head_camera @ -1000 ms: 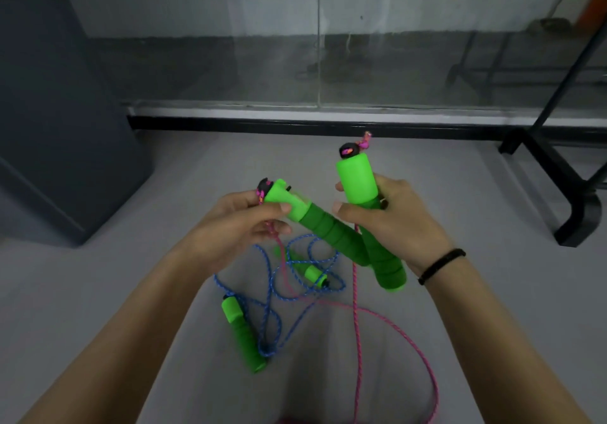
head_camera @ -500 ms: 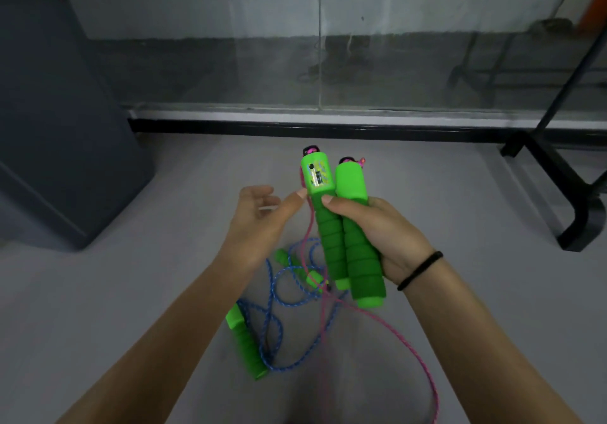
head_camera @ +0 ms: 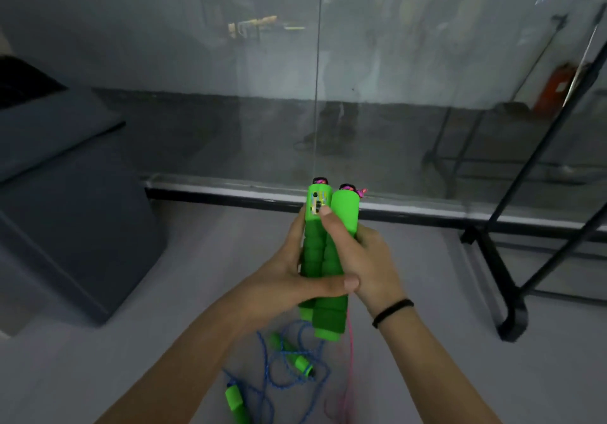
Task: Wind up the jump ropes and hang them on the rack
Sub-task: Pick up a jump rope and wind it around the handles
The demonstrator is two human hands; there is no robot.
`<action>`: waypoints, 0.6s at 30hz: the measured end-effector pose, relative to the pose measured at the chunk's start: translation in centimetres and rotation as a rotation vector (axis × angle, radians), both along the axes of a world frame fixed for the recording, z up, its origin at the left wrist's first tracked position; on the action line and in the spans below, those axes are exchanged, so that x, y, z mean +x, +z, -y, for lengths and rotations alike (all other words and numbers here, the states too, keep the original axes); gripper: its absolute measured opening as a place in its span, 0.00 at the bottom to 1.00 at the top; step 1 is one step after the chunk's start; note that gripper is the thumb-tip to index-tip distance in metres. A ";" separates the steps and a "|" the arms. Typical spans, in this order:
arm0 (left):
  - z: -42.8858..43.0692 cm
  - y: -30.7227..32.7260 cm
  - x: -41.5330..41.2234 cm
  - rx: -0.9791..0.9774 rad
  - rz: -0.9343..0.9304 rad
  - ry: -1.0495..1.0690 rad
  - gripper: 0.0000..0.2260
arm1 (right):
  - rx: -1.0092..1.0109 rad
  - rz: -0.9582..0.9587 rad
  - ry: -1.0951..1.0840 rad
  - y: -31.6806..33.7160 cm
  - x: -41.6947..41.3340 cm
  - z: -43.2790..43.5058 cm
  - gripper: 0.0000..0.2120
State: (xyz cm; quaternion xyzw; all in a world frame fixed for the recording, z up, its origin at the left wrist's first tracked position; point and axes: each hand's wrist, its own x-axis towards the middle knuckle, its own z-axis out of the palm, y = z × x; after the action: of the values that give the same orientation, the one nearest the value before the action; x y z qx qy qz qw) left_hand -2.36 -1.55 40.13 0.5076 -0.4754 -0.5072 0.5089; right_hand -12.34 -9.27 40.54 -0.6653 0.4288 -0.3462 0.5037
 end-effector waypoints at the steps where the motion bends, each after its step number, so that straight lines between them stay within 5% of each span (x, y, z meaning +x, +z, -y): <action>1: 0.1 2.9 0.2 -0.025 -0.004 -0.014 0.45 | 0.006 0.001 0.000 3.0 0.1 0.1 0.27; 7: 0.0 22.1 0.7 -0.083 0.104 0.068 0.50 | -0.094 0.022 0.123 22.7 -0.2 -0.1 0.21; 18: -2.0 52.1 -1.2 -0.210 0.115 0.353 0.41 | -0.179 0.102 0.192 51.6 -1.2 -0.2 0.24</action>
State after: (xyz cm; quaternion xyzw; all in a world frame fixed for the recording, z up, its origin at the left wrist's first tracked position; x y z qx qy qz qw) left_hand -3.51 0.46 92.25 0.5555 -0.4575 -0.3281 0.6120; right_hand -13.51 -9.12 92.17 -0.7269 0.3045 -0.3667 0.4945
